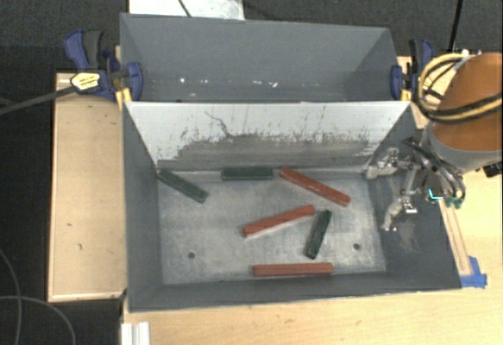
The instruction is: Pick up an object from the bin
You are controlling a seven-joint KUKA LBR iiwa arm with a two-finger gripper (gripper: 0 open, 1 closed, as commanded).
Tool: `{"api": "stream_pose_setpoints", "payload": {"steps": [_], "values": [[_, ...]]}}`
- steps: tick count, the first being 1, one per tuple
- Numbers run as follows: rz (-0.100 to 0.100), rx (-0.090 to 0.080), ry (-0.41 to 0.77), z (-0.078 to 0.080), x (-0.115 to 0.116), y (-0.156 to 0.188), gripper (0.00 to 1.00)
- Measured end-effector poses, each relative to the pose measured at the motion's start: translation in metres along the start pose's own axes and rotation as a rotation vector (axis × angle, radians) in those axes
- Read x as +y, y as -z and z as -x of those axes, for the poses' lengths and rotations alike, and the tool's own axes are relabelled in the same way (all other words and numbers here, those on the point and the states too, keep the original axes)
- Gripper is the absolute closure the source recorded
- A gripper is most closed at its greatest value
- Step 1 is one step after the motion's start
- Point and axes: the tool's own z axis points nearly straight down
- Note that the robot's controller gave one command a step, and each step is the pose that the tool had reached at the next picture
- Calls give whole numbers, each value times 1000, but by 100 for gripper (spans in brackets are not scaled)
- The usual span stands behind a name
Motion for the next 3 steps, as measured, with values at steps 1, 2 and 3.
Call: {"api": "stream_pose_setpoints", "payload": {"steps": [1,2,3], "values": [[-2,-8,7,2,1,5,100],[-2,-8,10,2,1,5,0],[-2,-8,8,2,1,5,0]]}}
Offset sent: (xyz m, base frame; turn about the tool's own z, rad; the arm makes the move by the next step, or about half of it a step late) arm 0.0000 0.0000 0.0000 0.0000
